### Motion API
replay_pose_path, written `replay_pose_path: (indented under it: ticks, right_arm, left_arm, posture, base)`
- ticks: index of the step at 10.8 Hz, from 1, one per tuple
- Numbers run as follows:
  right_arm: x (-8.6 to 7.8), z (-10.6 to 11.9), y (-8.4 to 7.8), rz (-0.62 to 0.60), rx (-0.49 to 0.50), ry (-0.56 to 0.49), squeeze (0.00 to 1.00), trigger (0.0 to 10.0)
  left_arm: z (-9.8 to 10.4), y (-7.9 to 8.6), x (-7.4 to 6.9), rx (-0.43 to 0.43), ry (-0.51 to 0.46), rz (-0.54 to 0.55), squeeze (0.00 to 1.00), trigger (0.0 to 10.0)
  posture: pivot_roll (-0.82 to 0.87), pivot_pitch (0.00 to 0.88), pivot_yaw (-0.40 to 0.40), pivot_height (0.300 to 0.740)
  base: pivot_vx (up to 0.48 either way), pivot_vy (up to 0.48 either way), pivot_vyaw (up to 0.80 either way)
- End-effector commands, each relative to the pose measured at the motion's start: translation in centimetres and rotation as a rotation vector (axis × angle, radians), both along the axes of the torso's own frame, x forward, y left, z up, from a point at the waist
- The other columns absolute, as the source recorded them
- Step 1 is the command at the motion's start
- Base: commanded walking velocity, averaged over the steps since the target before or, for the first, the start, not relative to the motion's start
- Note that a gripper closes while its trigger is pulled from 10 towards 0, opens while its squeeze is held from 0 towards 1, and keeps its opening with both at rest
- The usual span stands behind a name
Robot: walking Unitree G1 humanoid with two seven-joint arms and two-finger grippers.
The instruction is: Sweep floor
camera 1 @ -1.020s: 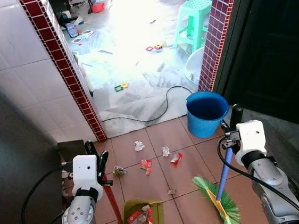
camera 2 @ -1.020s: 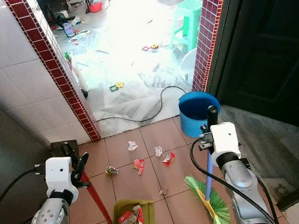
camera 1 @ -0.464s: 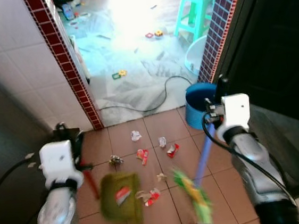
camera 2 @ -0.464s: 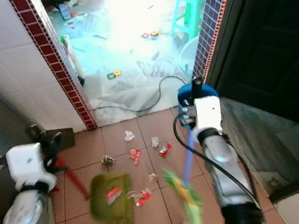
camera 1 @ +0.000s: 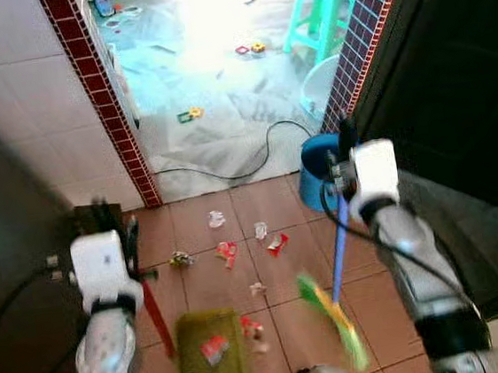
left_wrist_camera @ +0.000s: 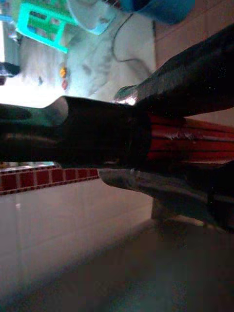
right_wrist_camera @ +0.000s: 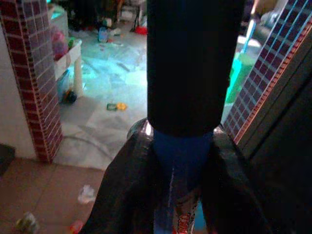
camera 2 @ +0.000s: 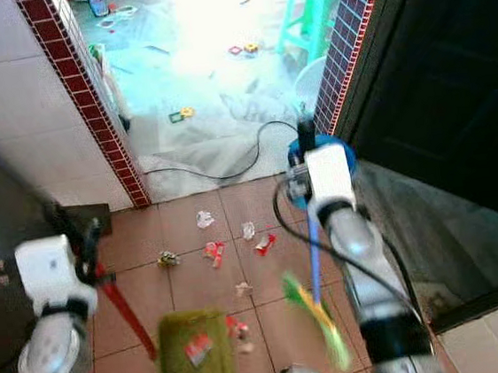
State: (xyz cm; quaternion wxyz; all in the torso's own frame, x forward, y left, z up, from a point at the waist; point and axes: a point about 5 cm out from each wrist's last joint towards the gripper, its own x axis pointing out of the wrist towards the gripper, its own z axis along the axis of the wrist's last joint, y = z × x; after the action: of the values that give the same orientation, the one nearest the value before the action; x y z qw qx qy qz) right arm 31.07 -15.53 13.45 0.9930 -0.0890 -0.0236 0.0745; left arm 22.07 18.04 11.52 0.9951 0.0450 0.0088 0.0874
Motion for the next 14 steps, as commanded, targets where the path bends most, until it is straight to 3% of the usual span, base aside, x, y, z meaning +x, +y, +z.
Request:
replay_pose_path:
  ticks: [1,3,4,6,8,10,14]
  right_arm:
    - [0.2,1.1,-0.2,-0.008,-0.019,-0.055,0.0,10.0]
    - [0.3,1.1,0.0,-0.012,-0.046,-0.074,0.0,10.0]
    - [0.3,0.9,-0.4,-0.036,-0.05,-0.071,0.0,10.0]
    - [-0.2,0.1,-0.6,-0.049,-0.056,-0.069,0.0,10.0]
    - [-1.0,-0.4,-2.1,-0.133,0.064,-0.058,0.0,10.0]
    - [-2.3,-1.8,-1.9,-0.128,0.033,-0.019,0.0,10.0]
    - [0.3,-0.5,-1.9,-0.126,0.016,-0.058,0.0,10.0]
  left_arm:
    - [1.6,0.5,0.0,0.062,-0.074,0.038,0.0,10.0]
    - [0.9,1.1,-0.5,0.109,-0.064,0.132,0.0,10.0]
    - [0.3,1.2,-0.4,0.071,-0.043,0.138,0.0,10.0]
    - [-0.6,1.6,-0.5,0.107,0.003,0.106,0.0,10.0]
    - [-0.3,1.5,-1.0,0.131,0.008,0.009,0.0,10.0]
    - [-0.9,1.7,-1.1,0.151,0.028,0.017,0.0,10.0]
    - [0.2,1.8,0.8,0.093,-0.024,0.05,0.0,10.0]
  posture:
    - [-0.05,0.098,-0.036,0.74]
    - [-0.06,0.102,-0.022,0.74]
    - [-0.07,0.081,-0.012,0.74]
    - [-0.06,0.039,0.022,0.74]
    - [-0.06,0.041,0.074,0.74]
    - [-0.06,0.06,0.073,0.74]
    - [-0.04,0.055,0.037,0.74]
  base:
    - [0.0,0.0,0.0]
    - [0.0,0.0,0.0]
    - [0.0,0.0,0.0]
    - [0.0,0.0,0.0]
    - [0.0,0.0,0.0]
    - [0.0,0.0,0.0]
    - [0.0,0.0,0.0]
